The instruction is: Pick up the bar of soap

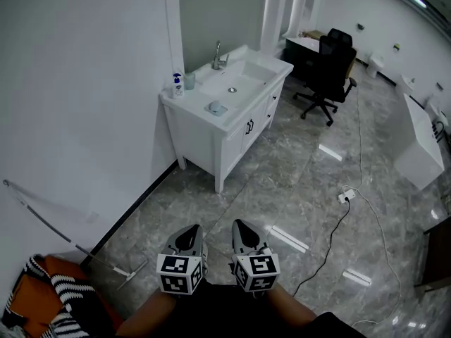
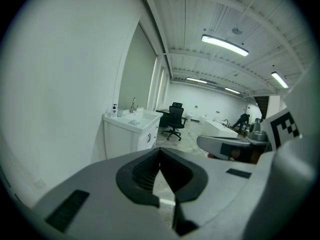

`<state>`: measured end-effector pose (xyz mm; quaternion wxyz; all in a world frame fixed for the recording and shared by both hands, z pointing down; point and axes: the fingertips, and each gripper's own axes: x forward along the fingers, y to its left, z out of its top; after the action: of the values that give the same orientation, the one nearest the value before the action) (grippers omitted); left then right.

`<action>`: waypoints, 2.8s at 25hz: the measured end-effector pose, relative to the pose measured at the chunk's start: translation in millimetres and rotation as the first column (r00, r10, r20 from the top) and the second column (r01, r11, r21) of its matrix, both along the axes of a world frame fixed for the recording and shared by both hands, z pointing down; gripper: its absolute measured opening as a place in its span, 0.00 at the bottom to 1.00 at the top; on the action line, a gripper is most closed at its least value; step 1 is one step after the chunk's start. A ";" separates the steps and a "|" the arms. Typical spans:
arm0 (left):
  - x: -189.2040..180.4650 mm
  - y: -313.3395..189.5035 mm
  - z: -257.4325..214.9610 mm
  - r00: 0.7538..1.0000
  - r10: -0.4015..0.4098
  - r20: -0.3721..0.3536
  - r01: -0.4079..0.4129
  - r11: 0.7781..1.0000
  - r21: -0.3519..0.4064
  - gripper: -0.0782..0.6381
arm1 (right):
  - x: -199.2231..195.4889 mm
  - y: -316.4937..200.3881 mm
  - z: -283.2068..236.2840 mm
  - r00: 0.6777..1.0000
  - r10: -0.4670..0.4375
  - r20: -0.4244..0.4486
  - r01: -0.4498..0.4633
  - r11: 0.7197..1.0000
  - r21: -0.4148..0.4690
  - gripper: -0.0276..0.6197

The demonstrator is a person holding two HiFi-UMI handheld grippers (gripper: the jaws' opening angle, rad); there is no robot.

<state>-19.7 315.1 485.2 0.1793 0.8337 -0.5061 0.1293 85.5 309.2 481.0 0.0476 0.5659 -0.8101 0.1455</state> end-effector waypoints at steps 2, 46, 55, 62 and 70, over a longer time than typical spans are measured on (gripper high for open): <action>5.2 -10.5 -0.8 1.000 0.012 -0.004 -0.012 1.000 0.002 0.12 | 4.7 -8.9 -0.7 1.000 0.010 -0.002 -0.010 1.000 0.001 0.05; -41.1 -308.5 8.7 0.985 0.170 -0.038 -0.171 0.984 -0.039 0.12 | -51.6 -282.3 -6.9 0.993 0.115 -0.038 -0.115 0.993 -0.022 0.05; -50.1 -329.3 18.9 0.980 0.198 -0.029 -0.199 0.979 -0.051 0.12 | -65.6 -298.8 -2.3 0.991 0.133 0.001 -0.132 0.989 -0.059 0.05; -50.9 -336.1 25.9 0.980 0.197 -0.031 -0.198 0.978 -0.058 0.12 | -64.8 -307.6 1.3 0.991 0.136 -0.006 -0.136 0.989 -0.065 0.05; -48.6 -357.9 22.2 0.988 0.155 -0.016 -0.156 0.987 -0.039 0.12 | -51.5 -336.9 0.2 0.994 0.113 -0.001 -0.113 0.993 -0.045 0.05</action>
<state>-68.3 -42.8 507.4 0.1885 0.8677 -0.4356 0.1474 34.0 -27.7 481.3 0.0513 0.6094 -0.7734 0.1668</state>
